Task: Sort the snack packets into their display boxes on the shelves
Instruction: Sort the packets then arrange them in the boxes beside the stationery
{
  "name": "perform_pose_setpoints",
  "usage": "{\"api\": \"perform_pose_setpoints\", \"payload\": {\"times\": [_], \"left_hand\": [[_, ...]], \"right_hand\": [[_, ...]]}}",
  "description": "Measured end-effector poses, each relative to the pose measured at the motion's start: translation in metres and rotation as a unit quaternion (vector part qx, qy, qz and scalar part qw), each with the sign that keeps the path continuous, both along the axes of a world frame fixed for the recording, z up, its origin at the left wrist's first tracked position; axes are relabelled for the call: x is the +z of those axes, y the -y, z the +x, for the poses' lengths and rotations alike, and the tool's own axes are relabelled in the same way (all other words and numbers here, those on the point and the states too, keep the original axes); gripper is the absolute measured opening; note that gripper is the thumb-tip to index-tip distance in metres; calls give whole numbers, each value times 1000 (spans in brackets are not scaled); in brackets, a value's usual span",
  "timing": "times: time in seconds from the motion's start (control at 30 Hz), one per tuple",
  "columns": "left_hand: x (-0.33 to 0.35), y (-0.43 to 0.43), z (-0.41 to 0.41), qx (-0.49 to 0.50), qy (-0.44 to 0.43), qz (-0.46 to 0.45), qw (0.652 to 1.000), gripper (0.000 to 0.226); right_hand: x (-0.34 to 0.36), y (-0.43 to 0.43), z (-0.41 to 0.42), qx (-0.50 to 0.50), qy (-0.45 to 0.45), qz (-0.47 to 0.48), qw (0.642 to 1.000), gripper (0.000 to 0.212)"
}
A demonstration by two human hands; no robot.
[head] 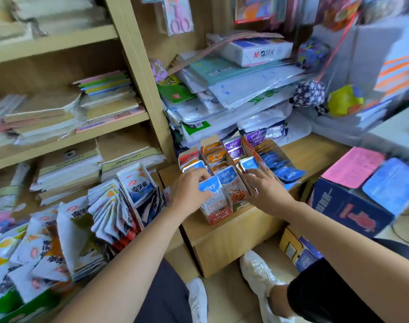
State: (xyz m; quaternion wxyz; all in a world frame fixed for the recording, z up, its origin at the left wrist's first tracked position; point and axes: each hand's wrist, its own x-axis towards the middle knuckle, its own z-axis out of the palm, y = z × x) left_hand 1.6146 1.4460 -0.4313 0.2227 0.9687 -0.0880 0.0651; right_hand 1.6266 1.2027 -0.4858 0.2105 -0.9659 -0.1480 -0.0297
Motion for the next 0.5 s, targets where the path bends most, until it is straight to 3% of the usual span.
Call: {"api": "perform_pose_setpoints", "payload": {"times": [0.2,0.3,0.4,0.5], "left_hand": [[5,-6,-2,97,2,-48,994,29],[5,-3,-2,129,24,-98,986,26],[5,0,-1,148,52,-149,976,23],[2,6,2,151,64,-156,974,23]], "right_hand": [[30,11,-4,44,-97,-53,993,60],[37,23,3,50,-124,-32,991,57],[52,37,19,-25,-45,45,998,36],[59,55,43,-147,70,124,979,21]]}}
